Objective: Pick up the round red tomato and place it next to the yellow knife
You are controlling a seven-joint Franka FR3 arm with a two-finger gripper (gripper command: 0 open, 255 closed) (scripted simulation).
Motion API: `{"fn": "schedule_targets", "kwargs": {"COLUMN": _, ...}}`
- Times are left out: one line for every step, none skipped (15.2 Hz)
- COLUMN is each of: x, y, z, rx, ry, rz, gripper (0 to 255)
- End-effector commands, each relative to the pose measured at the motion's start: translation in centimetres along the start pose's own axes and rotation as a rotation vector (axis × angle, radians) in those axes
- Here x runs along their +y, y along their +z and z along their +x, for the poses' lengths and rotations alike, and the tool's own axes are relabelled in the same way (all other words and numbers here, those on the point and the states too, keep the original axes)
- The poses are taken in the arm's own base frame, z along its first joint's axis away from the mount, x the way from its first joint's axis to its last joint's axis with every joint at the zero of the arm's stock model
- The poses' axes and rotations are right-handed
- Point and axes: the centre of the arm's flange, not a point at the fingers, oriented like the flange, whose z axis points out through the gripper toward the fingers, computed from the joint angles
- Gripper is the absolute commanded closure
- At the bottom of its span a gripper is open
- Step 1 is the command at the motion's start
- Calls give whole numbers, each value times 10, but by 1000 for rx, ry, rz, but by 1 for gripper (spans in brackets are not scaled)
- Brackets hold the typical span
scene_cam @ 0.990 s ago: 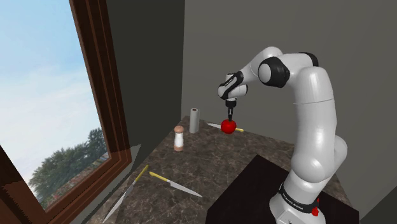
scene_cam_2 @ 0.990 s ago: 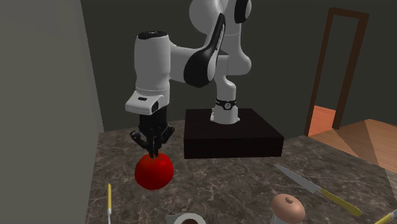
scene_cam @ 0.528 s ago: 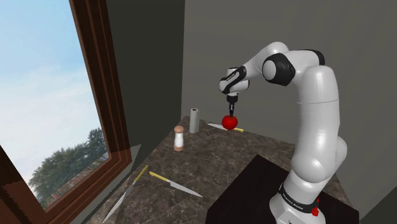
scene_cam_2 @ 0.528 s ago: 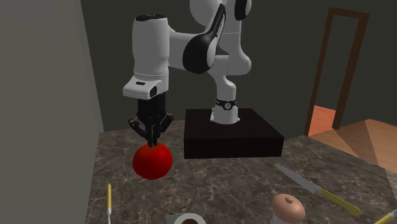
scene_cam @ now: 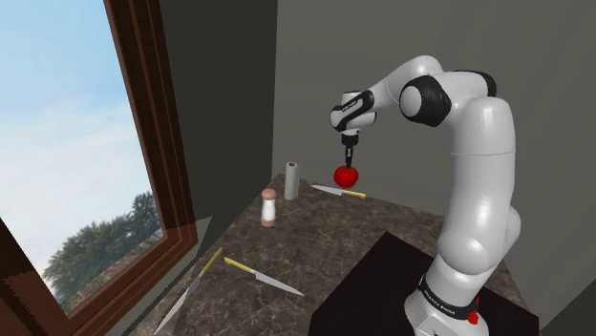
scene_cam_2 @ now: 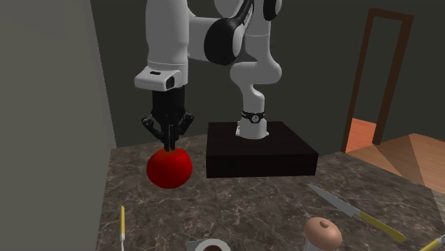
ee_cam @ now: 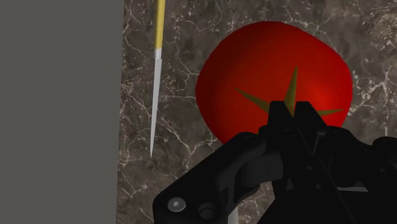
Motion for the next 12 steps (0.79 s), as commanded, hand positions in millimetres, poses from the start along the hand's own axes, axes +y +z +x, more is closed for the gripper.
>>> {"fn": "schedule_targets", "kwargs": {"x": 0, "y": -7, "z": -2, "rx": 0, "ry": 0, "rz": 0, "gripper": 255}}
{"fn": "schedule_targets", "kwargs": {"x": -13, "y": -8, "z": 2, "rx": 0, "ry": 0, "rz": 0, "gripper": 255}}
{"fn": "schedule_targets", "kwargs": {"x": -26, "y": -9, "z": 5, "rx": 0, "ry": 0, "rz": 0, "gripper": 255}}
{"fn": "schedule_targets", "kwargs": {"x": -39, "y": -10, "z": 8, "rx": 0, "ry": 0, "rz": 0, "gripper": 255}}
{"fn": "schedule_targets", "kwargs": {"x": -51, "y": -11, "z": 12, "rx": 0, "ry": 0, "rz": 0, "gripper": 255}}
{"fn": "schedule_targets", "kwargs": {"x": -64, "y": -11, "z": 15, "rx": 0, "ry": 0, "rz": 0, "gripper": 255}}
{"fn": "schedule_targets", "kwargs": {"x": -77, "y": -12, "z": 18, "rx": 0, "ry": 0, "rz": 0, "gripper": 255}}
{"fn": "schedule_targets", "kwargs": {"x": -90, "y": -13, "z": 22, "rx": 0, "ry": 0, "rz": 0, "gripper": 255}}
{"fn": "schedule_targets", "kwargs": {"x": -102, "y": -14, "z": 25, "rx": 0, "ry": 0, "rz": 0, "gripper": 255}}
{"fn": "schedule_targets", "kwargs": {"x": -115, "y": -15, "z": 28, "rx": 0, "ry": 0, "rz": 0, "gripper": 255}}
{"fn": "schedule_targets", "kwargs": {"x": -128, "y": -16, "z": 32, "rx": 0, "ry": 0, "rz": 0, "gripper": 255}}
{"fn": "schedule_targets", "kwargs": {"x": -141, "y": -16, "z": 35, "rx": 0, "ry": 0, "rz": 0, "gripper": 255}}
